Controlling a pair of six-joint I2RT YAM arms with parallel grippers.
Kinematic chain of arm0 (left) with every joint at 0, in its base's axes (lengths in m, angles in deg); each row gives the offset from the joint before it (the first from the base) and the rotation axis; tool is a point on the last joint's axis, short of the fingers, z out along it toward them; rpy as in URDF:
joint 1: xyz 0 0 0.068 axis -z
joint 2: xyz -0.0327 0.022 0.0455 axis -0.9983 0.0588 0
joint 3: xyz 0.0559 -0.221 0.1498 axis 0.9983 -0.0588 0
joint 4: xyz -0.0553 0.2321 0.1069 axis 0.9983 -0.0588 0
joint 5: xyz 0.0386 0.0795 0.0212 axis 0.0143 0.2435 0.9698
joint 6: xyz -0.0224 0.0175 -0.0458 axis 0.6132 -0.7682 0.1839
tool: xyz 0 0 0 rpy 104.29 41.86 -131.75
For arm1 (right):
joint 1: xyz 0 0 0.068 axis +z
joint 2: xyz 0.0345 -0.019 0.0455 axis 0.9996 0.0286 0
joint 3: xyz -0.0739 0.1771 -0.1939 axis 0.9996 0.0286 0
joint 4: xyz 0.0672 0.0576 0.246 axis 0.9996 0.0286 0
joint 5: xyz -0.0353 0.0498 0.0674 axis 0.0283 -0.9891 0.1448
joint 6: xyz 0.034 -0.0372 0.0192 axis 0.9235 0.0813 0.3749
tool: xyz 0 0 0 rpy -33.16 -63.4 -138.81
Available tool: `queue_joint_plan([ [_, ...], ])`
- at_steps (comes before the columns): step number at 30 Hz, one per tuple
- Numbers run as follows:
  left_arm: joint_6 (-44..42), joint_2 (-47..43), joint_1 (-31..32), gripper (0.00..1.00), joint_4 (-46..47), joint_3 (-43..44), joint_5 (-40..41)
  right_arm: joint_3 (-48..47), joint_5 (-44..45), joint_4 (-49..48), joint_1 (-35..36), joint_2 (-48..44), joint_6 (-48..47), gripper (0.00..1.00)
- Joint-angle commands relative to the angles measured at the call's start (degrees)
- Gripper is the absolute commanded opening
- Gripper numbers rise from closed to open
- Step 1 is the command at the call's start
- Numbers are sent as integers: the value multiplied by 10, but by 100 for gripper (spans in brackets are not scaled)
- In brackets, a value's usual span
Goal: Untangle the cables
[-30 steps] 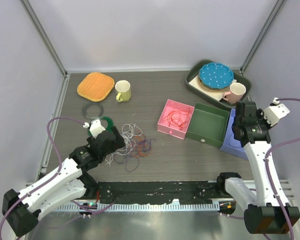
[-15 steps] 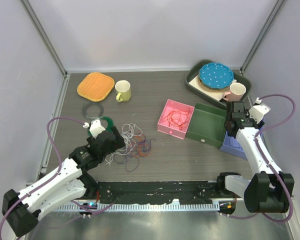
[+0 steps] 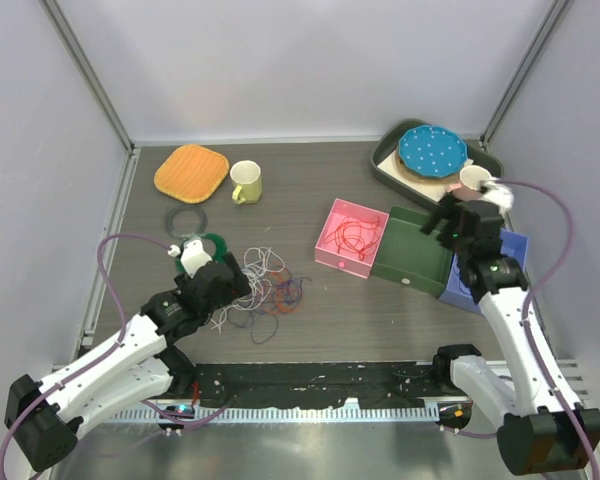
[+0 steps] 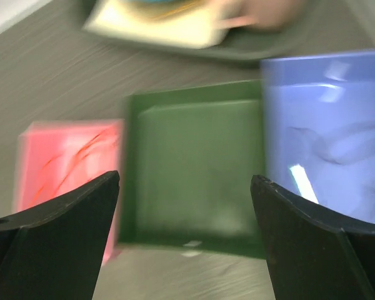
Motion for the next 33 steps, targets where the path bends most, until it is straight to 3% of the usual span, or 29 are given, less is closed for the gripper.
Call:
queue_joint_plan([
  [1,4,13,-2,100,21,-2,-4,49,-272,-170,166,-16,-116,92],
  [3,8,23,-2,100,32,-7,-13,58,-279,-209,290,7,-162,92],
  [6,7,43,-2,100,62,-15,-35,58,-380,-237,382,74,-263,87],
  [7,6,50,-2,100,82,-17,-37,55,-405,-239,397,92,-348,87],
  [9,3,67,-2,100,102,-20,-46,46,-448,-236,438,157,-428,86],
  [15,-10,154,-3,100,150,8,-82,-36,-472,-217,453,333,-567,91],
  [24,-3,253,-12,99,144,41,-74,-30,-482,-316,452,381,-631,93],
  [28,-1,270,-15,87,149,43,-80,-46,-481,-322,452,420,-633,93],
  [29,-2,274,-16,78,149,44,-80,-64,-480,-317,453,445,-632,93],
  [33,1,275,-17,57,147,43,-79,-123,-502,-228,453,489,-659,68],
])
